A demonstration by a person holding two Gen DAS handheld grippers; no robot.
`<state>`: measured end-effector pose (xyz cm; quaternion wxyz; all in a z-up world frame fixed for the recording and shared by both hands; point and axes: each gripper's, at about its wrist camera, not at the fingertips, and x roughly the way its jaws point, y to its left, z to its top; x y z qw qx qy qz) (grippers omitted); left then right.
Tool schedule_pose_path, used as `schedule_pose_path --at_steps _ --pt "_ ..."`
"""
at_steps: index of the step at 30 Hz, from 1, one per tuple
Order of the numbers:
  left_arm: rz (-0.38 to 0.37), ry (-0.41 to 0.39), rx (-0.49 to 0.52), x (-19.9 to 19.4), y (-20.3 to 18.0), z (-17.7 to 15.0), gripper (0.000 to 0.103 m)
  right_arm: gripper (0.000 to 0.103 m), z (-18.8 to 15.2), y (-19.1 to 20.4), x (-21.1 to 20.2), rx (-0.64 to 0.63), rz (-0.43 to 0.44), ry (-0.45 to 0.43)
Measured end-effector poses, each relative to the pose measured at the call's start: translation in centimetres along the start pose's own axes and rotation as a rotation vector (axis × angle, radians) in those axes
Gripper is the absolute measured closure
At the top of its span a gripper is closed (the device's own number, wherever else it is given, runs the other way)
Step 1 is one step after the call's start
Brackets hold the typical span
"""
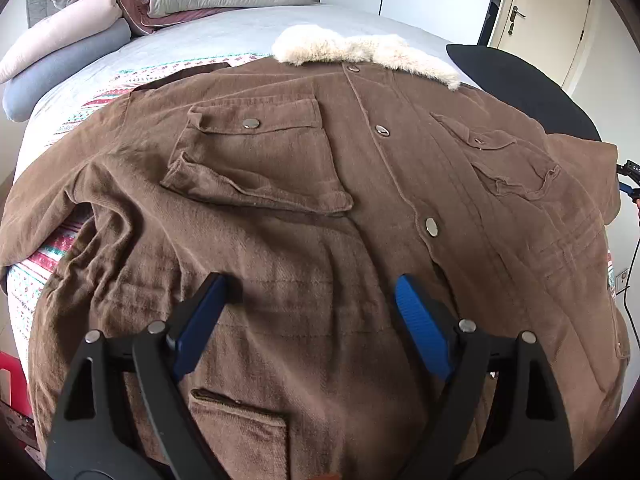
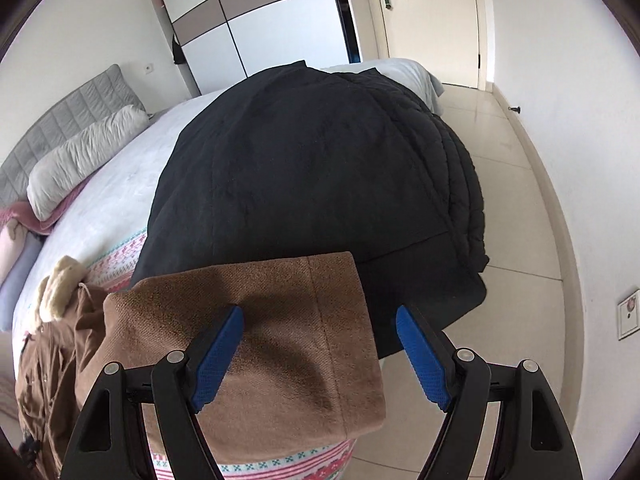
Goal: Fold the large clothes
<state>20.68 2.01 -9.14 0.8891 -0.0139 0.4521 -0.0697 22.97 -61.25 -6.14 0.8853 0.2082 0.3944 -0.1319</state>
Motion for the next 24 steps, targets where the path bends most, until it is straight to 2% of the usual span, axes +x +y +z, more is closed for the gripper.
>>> schedule_pose_path --at_steps 2,3,7,9,10,11,12,13,15,17,19,21,24 --pt "-0.009 -0.014 0.002 -0.3 -0.1 -0.1 0.017 0.069 -0.5 0.5 0.4 0.015 0.067 0.016" --pt "-0.015 -0.021 0.004 -0.4 -0.1 -0.1 0.017 0.096 -0.6 0.9 -0.1 0.015 0.054 0.008" --pt "-0.025 -0.028 0.017 -0.5 -0.4 -0.1 0.017 0.098 0.4 3.5 -6.3 -0.046 -0.131 -0.186" --pt "-0.019 -0.022 0.028 -0.4 -0.5 -0.2 0.016 0.098 1.9 4.8 -8.4 -0.113 -0.296 -0.278" --pt "-0.015 -0.018 0.033 -0.2 -0.6 -0.2 0.016 0.098 2.5 5.6 -7.7 -0.167 -0.409 -0.277" --pt "-0.012 -0.016 0.039 -0.2 -0.7 -0.3 0.016 0.098 3.2 6.0 -5.9 -0.199 -0.514 -0.234" --pt "-0.007 -0.016 0.047 -0.2 -0.8 -0.3 0.017 0.098 3.5 6.1 -4.2 -0.204 -0.555 -0.181" --pt "-0.003 -0.016 0.058 -0.2 -0.9 -0.3 0.017 0.097 3.4 6.1 -2.9 -0.188 -0.542 -0.131" --pt "-0.005 -0.018 0.072 -0.5 -0.9 -0.4 0.016 0.094 2.8 6.1 -1.9 -0.138 -0.495 -0.084" --pt "-0.021 -0.011 0.069 -0.9 -0.7 -0.2 0.017 0.081 1.7 6.3 -2.6 -0.113 -0.446 -0.086" --pt "-0.047 0.007 0.055 -1.6 -0.4 -0.1 0.016 0.049 0.3 7.1 -4.6 -0.128 -0.386 -0.103" --pt "-0.060 0.019 0.041 -2.8 0.0 0.0 0.017 0.043 -1.2 8.4 -7.4 -0.157 -0.288 -0.113" --pt "-0.057 -0.001 0.014 -5.6 0.7 -0.4 0.017 0.042 -3.5 11.4 -12.1 -0.213 -0.190 -0.116"
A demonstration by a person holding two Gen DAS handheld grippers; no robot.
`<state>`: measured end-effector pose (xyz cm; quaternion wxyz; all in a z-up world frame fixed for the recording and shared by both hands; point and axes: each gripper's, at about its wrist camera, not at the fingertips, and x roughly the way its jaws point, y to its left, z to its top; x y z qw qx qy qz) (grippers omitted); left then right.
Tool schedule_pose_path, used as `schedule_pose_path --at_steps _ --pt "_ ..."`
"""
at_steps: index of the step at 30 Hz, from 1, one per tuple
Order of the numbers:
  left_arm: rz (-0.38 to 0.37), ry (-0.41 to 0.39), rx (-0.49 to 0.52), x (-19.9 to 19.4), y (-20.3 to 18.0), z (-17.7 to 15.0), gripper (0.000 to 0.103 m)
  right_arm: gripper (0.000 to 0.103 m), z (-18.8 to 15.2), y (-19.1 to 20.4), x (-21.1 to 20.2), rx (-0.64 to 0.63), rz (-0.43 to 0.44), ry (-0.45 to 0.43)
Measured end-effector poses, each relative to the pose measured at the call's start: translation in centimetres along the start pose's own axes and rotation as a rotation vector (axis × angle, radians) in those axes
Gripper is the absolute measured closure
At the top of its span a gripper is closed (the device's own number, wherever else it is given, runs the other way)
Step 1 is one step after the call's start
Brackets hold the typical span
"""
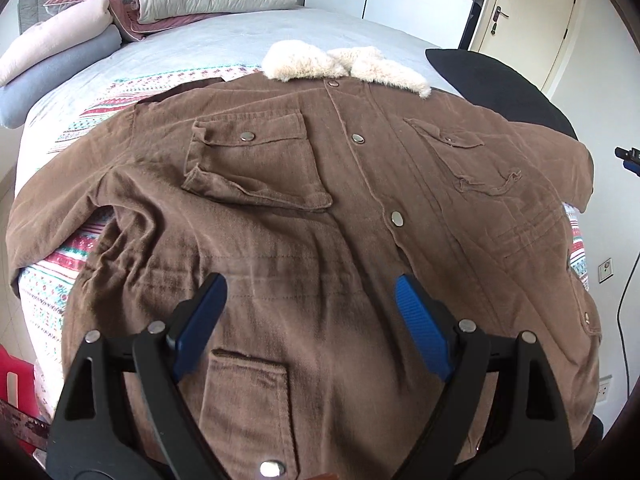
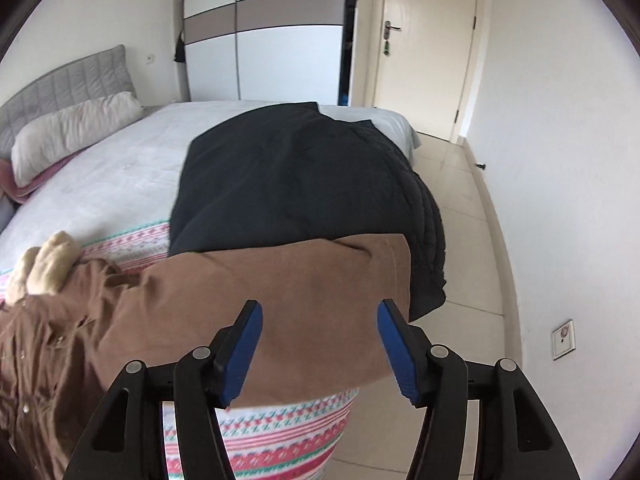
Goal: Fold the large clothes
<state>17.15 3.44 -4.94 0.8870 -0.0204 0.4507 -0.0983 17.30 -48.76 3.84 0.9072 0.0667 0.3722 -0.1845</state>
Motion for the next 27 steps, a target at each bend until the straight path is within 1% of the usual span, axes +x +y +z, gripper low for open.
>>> schedule_pose_path --at_steps 2,4,7,10,12,15,18,20,23,25,27 --pt "0.002 -0.018 -0.018 -2.3 0.3 -0.8 0.017 0.038 -1.1 1.7 -4.1 -0.038 0.050 -0.030" --pt "0.002 -0.032 -0.030 -4.4 0.5 -2.0 0.016 0.028 -2.4 3.3 -8.0 -0.061 0.104 -0.067" --pt "-0.007 -0.046 -0.019 -7.4 0.7 -4.0 0.017 0.019 -4.7 5.5 -12.5 -0.080 0.205 -0.094" --pt "-0.011 -0.066 0.010 -10.0 1.1 -6.2 0.016 0.017 -8.2 7.3 -15.4 -0.086 0.288 -0.087" --pt "-0.018 -0.076 0.024 -11.3 1.7 -7.8 0.016 0.016 -10.9 8.2 -16.6 -0.085 0.318 -0.069" --pt "-0.030 -0.078 0.051 -12.5 3.0 -10.4 0.016 0.016 -15.2 9.2 -17.5 -0.085 0.358 -0.037" --pt "-0.032 -0.064 0.085 -13.1 4.7 -12.4 0.016 0.016 -19.3 10.2 -17.4 -0.115 0.410 0.020" --pt "-0.056 -0.045 0.090 -13.4 6.5 -13.4 0.016 0.016 -21.5 10.8 -17.3 -0.145 0.433 0.048" --pt "-0.110 -0.034 0.025 -13.9 10.6 -14.6 0.016 0.016 -23.9 11.4 -16.8 -0.181 0.465 0.072" --pt "-0.159 -0.031 -0.058 -14.3 13.7 -15.2 0.016 0.016 -25.4 11.6 -16.4 -0.193 0.495 0.093" --pt "-0.221 -0.020 -0.143 -14.3 16.2 -15.5 0.016 0.016 -26.1 11.7 -15.5 -0.200 0.517 0.116"
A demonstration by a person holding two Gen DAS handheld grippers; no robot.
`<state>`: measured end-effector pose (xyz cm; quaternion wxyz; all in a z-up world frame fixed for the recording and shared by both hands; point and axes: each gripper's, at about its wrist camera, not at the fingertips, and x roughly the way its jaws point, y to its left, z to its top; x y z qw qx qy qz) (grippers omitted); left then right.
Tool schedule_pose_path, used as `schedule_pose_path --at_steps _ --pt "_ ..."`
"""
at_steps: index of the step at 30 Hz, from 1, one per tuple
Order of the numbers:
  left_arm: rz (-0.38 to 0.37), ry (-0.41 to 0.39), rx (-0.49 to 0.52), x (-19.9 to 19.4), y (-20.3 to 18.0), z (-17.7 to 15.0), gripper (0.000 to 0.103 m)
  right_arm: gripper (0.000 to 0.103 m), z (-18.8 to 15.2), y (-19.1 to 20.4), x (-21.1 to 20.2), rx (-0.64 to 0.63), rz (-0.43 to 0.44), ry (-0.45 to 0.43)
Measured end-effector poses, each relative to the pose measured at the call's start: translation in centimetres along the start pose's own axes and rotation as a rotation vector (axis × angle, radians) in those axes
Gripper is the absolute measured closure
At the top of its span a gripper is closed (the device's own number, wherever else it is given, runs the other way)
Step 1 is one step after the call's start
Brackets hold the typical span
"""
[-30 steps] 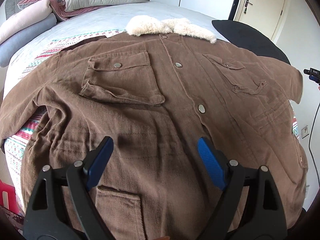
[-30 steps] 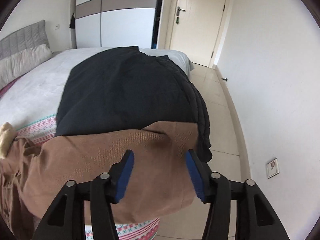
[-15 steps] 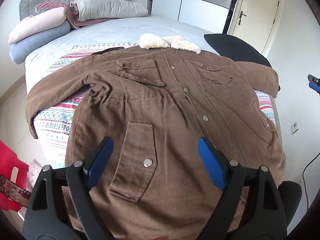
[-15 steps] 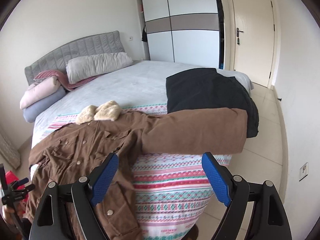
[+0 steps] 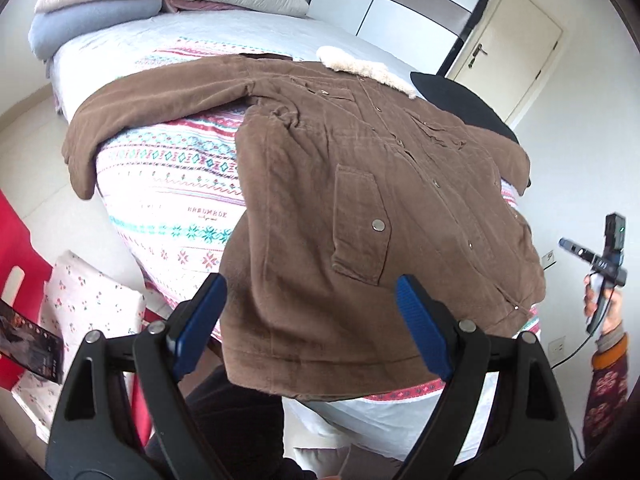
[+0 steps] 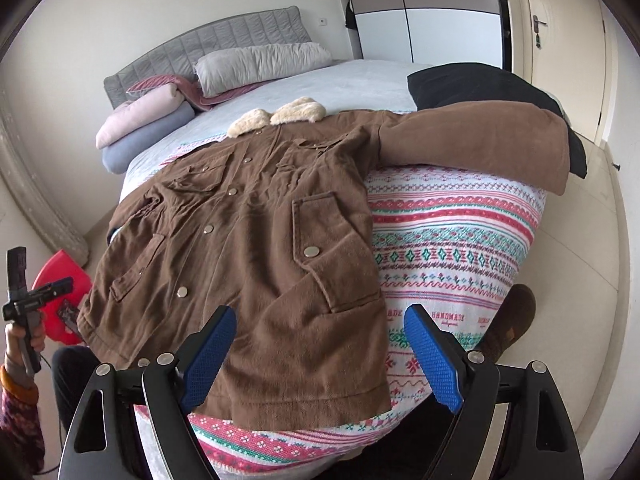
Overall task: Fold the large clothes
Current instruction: 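Grasp the jacket hem with both grippers, then lift the held hem with both grippers toward the collar and release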
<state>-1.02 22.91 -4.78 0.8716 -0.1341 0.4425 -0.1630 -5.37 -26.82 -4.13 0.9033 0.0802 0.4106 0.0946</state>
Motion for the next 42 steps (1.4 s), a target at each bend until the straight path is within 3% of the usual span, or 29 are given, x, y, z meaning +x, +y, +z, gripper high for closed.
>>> schedule_pose_path --at_steps 2,5,10,13,17,19,21,24,26,27,28,29,33,35,37,39,42 --pt "-0.037 0.007 -0.050 0.1 1.5 -0.1 0.016 0.016 -0.4 -0.4 1.0 0.012 0.017 0.013" --pt "-0.027 0.027 -0.041 1.4 2.1 -0.3 0.017 0.016 -0.8 -1.2 2.4 0.060 0.048 0.023" --pt "-0.063 0.065 0.076 4.6 0.8 -1.0 0.017 0.016 -1.5 -2.0 4.4 0.086 0.063 0.045" --pt "-0.070 0.132 0.105 7.3 0.3 -1.9 0.018 0.016 -1.7 -2.5 5.4 0.100 0.057 0.069" --pt "-0.037 0.144 0.188 8.2 -1.3 -3.7 0.020 0.016 -2.3 -2.4 7.0 0.107 0.062 0.111" --pt "-0.036 0.157 0.209 7.9 -1.9 -4.2 0.031 0.016 -2.6 -2.1 7.7 0.110 0.064 0.123" --pt "-0.054 0.170 0.208 7.5 -2.3 -4.7 0.057 0.016 -3.0 -1.9 8.4 0.114 0.068 0.122" --pt "-0.063 0.176 0.188 6.6 -2.5 -4.9 0.087 0.018 -3.4 -1.3 8.8 0.108 0.055 0.116" --pt "-0.111 0.157 0.138 5.9 -2.6 -4.6 0.090 0.037 -3.5 -0.8 8.6 0.089 0.047 0.126" --pt "-0.157 0.141 0.107 5.4 -2.8 -4.3 0.091 0.055 -3.4 -0.7 8.3 0.093 0.048 0.133" --pt "-0.220 0.115 0.072 4.5 -3.1 -3.9 0.091 0.072 -3.2 -0.9 7.8 0.113 0.082 0.135" --pt "-0.287 0.083 0.039 3.5 -3.5 -3.3 0.092 0.078 -3.0 -1.0 7.1 0.138 0.135 0.126" --pt "-0.519 -0.096 -0.093 -2.0 -4.2 -0.4 0.092 0.083 -1.4 -0.3 3.0 0.149 0.208 0.035" --pt "-0.582 -0.150 -0.188 -4.0 -2.5 -0.1 0.092 0.083 -0.6 -0.1 1.4 0.160 0.232 -0.002" --pt "-0.533 -0.142 -0.250 -4.2 0.0 -0.9 0.091 0.083 -0.3 -0.3 0.8 0.170 0.224 -0.003" --pt "-0.366 -0.054 -0.298 -2.5 2.6 -2.6 0.088 0.081 -0.7 -0.7 1.4 0.176 0.206 0.015" --pt "-0.153 0.030 -0.354 -0.7 6.2 -5.9 0.085 0.068 -2.0 -1.6 2.6 0.195 0.137 0.060"
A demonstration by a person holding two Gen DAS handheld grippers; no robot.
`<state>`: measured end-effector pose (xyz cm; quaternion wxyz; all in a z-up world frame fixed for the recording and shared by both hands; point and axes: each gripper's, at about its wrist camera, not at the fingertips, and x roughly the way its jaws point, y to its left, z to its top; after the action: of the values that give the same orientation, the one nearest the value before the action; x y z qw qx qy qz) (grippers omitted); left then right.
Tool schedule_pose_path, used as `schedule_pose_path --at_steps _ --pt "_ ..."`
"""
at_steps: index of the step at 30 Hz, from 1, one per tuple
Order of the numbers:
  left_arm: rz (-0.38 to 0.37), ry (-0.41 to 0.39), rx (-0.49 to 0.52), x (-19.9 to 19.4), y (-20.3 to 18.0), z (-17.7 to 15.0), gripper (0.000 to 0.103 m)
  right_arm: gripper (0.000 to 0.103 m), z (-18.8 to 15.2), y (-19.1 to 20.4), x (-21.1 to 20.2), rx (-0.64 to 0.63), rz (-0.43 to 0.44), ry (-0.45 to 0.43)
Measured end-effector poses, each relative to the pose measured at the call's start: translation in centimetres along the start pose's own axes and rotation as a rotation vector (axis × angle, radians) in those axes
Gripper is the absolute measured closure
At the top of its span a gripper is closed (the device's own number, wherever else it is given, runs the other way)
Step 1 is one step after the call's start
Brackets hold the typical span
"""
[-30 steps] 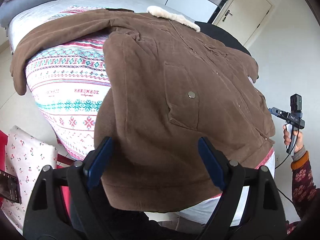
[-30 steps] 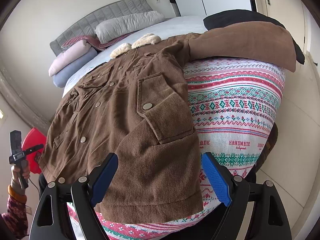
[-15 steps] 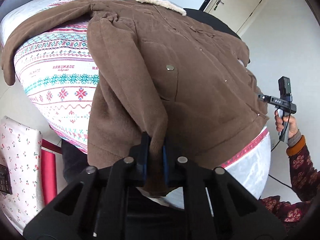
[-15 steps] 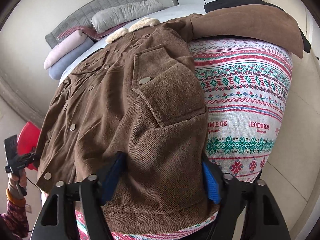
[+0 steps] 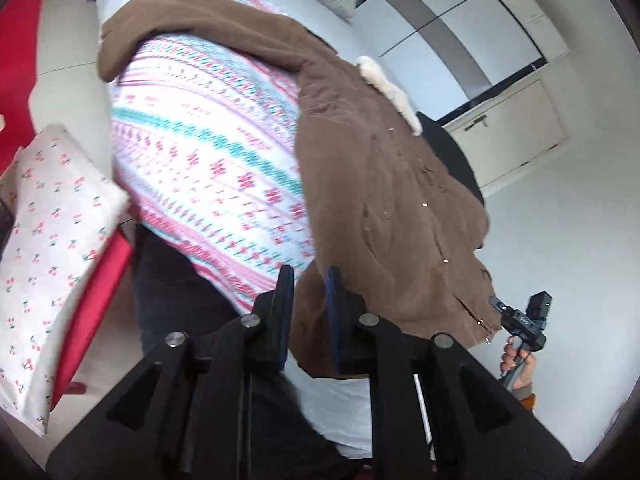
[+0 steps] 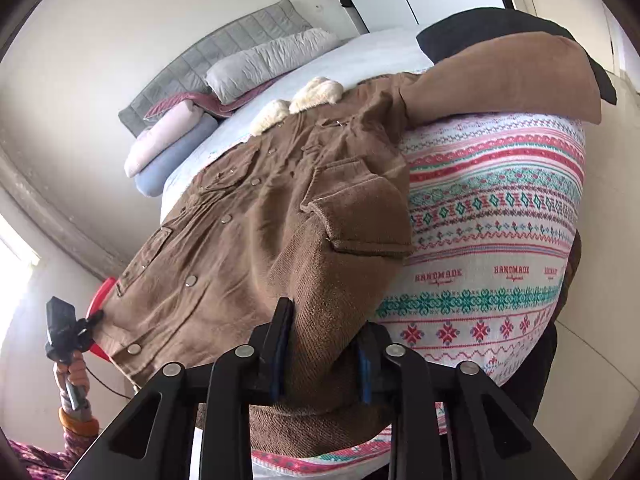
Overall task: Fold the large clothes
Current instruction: 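Lift the held hem with both grippers toward the collar and release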
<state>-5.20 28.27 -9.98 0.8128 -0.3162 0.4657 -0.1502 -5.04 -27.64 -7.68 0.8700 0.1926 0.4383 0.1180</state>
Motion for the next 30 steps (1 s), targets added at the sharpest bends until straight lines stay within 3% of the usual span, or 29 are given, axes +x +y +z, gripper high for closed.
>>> schedule_pose_path --at_steps 2,4,5,6,8,10,13,15,17,18,20,21,22,26,30 --pt "0.034 0.006 -0.006 -0.2 1.5 -0.8 0.079 0.062 -0.9 -1.1 -0.2 0.011 -0.032 0.007" --pt "0.032 -0.019 0.027 -0.9 1.9 -1.1 0.053 0.047 -1.5 -2.0 -0.8 0.027 -0.006 -0.003" --pt "0.013 -0.031 0.044 -0.9 1.5 -1.2 0.033 0.044 -1.6 -2.4 -1.2 0.032 0.007 -0.010" --pt "-0.020 -0.041 0.063 -0.6 1.0 -1.1 0.024 0.040 -1.9 -2.8 -1.6 0.034 0.019 -0.017" --pt "-0.099 -0.025 0.118 0.9 -0.3 -0.6 0.023 0.034 -1.9 -3.3 -1.8 0.032 0.050 -0.020" --pt "-0.104 0.013 0.169 3.2 -1.4 -0.3 0.023 0.031 -1.8 -3.5 -1.1 0.025 0.064 -0.007" --pt "-0.065 0.127 0.171 7.4 -2.3 -0.3 0.027 0.031 -1.7 -3.7 1.5 0.032 0.030 0.042" --pt "-0.088 0.197 0.183 9.0 -3.6 -1.1 0.044 0.031 -2.0 -3.3 3.2 0.031 0.041 0.080" --pt "0.000 0.182 0.300 9.0 -6.0 -2.4 0.045 0.032 -2.5 -1.8 3.9 -0.025 0.016 0.083" --pt "0.017 0.193 0.345 9.0 -6.9 -2.9 0.057 0.037 -2.7 -0.8 4.1 -0.067 -0.008 0.081" --pt "-0.057 0.245 0.342 8.8 -8.2 -3.6 0.081 0.055 -2.9 0.6 4.1 -0.115 -0.030 0.098" --pt "-0.079 0.254 0.339 8.6 -8.8 -3.8 0.083 0.071 -2.8 1.0 3.9 -0.110 0.004 0.104" --pt "-0.091 0.250 0.352 8.4 -9.7 -3.9 0.084 0.079 -2.7 1.4 3.4 -0.093 0.060 0.105" --pt "-0.276 0.209 0.290 6.3 -12.9 -2.8 0.087 0.085 -1.7 5.1 0.5 -0.100 0.208 0.045" --pt "-0.457 0.087 0.231 1.9 -15.3 0.4 0.087 0.087 0.7 8.3 -4.3 -0.132 0.242 -0.087"
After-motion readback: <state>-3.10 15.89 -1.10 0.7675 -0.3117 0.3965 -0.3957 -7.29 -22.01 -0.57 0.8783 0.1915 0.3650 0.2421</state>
